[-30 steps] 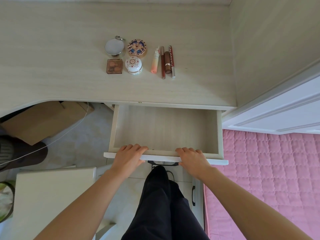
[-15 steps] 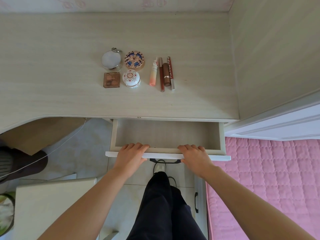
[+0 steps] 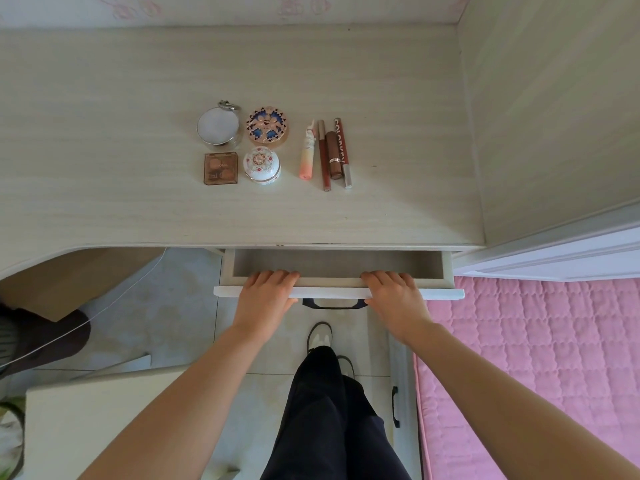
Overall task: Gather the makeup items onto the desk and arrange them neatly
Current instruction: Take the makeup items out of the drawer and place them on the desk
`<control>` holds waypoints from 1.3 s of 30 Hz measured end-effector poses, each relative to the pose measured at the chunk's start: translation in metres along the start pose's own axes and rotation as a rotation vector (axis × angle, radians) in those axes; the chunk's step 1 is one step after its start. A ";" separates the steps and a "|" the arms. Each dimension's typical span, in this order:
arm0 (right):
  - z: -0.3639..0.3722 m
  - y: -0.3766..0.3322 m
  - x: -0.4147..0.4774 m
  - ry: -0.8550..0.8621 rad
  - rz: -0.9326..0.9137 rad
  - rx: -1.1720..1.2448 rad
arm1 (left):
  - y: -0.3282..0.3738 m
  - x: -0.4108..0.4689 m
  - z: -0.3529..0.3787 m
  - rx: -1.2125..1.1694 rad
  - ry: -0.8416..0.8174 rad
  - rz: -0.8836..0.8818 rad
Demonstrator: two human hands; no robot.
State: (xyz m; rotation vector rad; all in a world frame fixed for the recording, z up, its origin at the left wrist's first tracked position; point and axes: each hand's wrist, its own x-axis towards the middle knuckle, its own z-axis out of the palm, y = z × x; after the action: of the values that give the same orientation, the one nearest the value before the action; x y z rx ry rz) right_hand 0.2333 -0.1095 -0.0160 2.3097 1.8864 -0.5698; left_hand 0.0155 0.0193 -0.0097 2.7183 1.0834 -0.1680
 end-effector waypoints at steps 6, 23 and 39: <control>-0.009 -0.001 -0.003 0.102 0.079 0.234 | 0.009 -0.013 0.003 -0.252 0.155 -0.139; -0.025 0.011 -0.031 0.022 1.284 1.873 | 0.009 -0.005 -0.023 -1.939 -0.011 -1.442; -0.042 0.028 0.016 0.055 1.381 2.086 | 0.003 0.020 -0.024 -1.894 0.036 -1.453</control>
State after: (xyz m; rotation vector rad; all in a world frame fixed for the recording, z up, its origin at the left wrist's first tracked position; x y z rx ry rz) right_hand 0.2724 -0.0881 0.0134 2.9452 -1.6928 -2.4482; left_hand 0.0329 0.0366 0.0105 0.1232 1.5723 0.4572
